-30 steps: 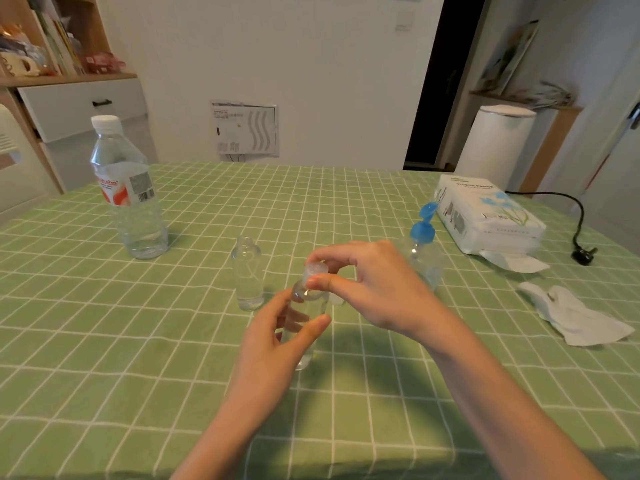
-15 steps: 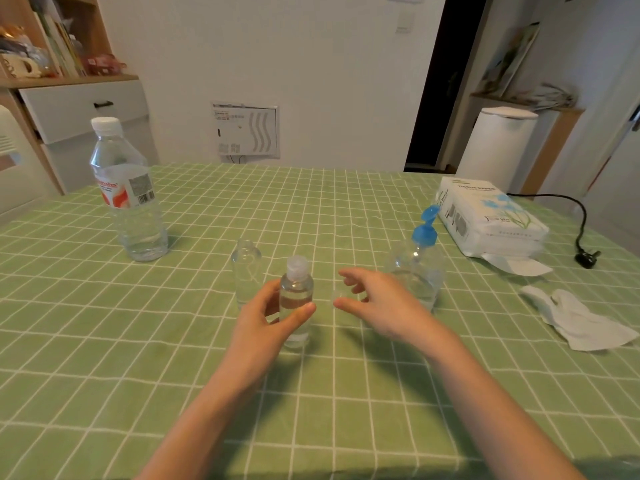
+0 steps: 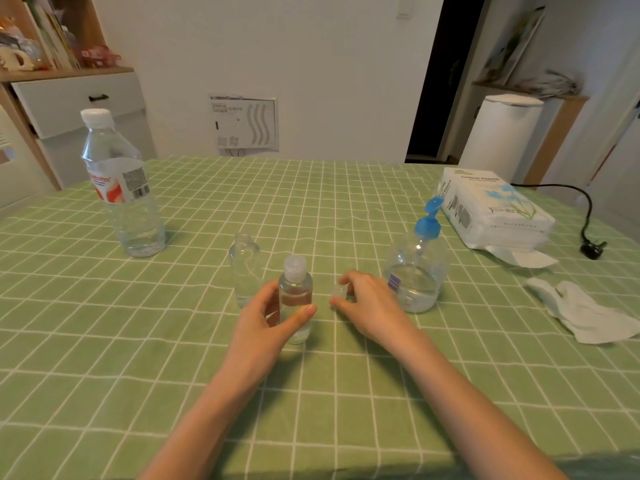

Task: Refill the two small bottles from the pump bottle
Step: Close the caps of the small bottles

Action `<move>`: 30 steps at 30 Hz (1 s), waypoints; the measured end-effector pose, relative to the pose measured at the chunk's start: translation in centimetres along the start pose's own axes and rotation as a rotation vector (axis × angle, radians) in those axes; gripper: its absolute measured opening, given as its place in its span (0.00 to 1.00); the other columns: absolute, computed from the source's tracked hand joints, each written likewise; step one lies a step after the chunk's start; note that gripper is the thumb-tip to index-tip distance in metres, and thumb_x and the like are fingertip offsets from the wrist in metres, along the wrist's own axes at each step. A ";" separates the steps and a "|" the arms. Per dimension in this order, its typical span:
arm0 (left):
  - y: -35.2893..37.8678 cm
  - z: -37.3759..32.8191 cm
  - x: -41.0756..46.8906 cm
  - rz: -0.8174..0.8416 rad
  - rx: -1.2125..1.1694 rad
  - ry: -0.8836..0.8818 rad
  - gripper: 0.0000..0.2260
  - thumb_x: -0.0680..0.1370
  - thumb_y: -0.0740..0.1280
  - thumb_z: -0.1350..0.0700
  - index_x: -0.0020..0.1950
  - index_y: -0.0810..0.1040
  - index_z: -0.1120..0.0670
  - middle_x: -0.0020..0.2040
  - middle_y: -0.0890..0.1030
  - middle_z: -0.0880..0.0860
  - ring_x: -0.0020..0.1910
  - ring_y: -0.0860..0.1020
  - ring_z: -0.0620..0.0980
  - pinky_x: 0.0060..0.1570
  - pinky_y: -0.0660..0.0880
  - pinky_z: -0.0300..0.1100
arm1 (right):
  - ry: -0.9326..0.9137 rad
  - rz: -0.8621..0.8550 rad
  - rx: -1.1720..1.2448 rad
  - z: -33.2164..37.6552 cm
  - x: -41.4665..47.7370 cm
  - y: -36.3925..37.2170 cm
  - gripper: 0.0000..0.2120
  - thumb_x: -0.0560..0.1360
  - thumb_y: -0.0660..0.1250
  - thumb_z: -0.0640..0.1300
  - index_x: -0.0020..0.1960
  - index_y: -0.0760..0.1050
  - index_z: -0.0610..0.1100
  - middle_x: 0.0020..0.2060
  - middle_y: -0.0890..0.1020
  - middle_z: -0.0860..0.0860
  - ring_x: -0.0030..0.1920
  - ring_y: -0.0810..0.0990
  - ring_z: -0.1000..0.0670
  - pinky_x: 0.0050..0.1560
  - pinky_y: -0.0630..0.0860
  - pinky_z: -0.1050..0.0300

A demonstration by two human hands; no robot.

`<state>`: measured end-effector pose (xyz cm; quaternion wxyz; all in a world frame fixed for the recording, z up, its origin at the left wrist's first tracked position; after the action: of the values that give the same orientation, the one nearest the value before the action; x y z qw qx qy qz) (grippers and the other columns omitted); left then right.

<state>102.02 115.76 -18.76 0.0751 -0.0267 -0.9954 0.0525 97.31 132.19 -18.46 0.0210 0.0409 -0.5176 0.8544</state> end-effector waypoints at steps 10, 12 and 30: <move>-3.6 0.8 -1.3 -0.092 0.134 -0.041 0.16 0.69 0.73 0.66 0.54 0.77 0.54 0.51 0.80 0.51 0.53 0.78 0.49 0.48 0.72 0.32 | 0.004 -0.030 0.161 -0.5 -1.1 -0.7 0.13 0.73 0.69 0.47 0.56 0.75 0.45 0.43 0.78 0.53 0.41 0.76 0.54 0.46 0.74 0.59; -4.9 1.2 -1.2 -0.207 0.088 -0.053 0.11 0.71 0.70 0.67 0.49 0.76 0.54 0.47 0.80 0.54 0.52 0.78 0.57 0.43 0.72 0.34 | -0.005 -0.030 0.201 -0.6 -1.6 -1.0 0.11 0.73 0.69 0.46 0.54 0.76 0.45 0.41 0.78 0.55 0.37 0.75 0.57 0.43 0.72 0.62; -4.0 1.9 4.8 -0.229 0.152 -0.070 0.15 0.74 0.70 0.57 0.57 0.71 0.50 0.46 0.77 0.43 0.44 0.76 0.41 0.42 0.69 0.35 | -0.071 0.093 0.375 0.9 -6.0 -2.2 0.09 0.70 0.70 0.43 0.47 0.76 0.53 0.39 0.80 0.56 0.34 0.76 0.60 0.36 0.73 0.73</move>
<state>96.84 111.84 -19.45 0.0478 0.0948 -0.9871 0.1199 103.47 132.42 -16.61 -0.0449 0.0504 -0.3510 0.9339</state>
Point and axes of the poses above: each hand's wrist, its own x-axis towards the middle knuckle, its own y-axis out of the palm, z = x × y, the point moved 2 cm from there along x, towards the middle knuckle
